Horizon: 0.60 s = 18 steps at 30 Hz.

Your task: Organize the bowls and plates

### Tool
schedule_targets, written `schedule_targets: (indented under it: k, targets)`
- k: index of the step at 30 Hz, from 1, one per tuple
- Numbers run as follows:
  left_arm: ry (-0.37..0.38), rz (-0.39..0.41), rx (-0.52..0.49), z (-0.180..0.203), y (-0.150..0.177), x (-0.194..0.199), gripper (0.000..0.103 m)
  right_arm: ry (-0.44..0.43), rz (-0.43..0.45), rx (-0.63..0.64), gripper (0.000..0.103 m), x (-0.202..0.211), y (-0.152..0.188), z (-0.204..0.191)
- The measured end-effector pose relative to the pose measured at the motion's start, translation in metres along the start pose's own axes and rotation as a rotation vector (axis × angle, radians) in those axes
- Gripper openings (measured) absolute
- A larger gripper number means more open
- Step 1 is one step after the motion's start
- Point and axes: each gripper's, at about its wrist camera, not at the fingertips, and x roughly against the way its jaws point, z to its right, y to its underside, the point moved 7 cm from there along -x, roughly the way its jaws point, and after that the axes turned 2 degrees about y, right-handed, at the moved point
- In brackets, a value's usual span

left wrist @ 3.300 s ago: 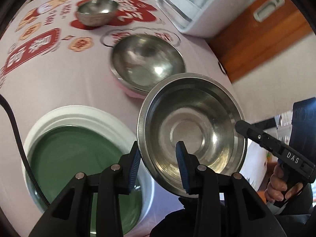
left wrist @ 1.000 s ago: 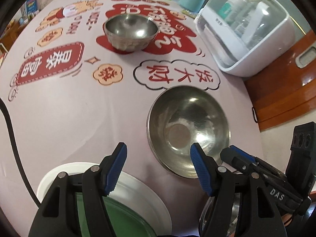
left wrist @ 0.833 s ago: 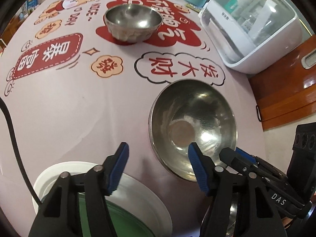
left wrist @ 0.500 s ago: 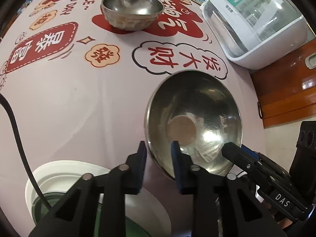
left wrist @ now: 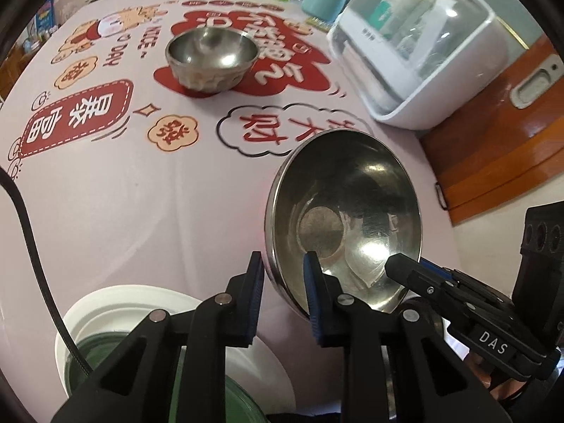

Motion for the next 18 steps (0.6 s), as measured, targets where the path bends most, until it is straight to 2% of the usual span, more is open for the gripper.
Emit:
schedule_targets:
  k: [9,18]
  targets:
    - [0.071,0.064,-0.084,0.029,0.012,0.030,0.021,0.034,0.123,-0.004,0.019,0.048,0.008,-0.001]
    - [0.123,0.045,-0.153,0.055,0.030,0.036,0.021,0.081,0.183,-0.017,0.019,0.084,0.024,0.005]
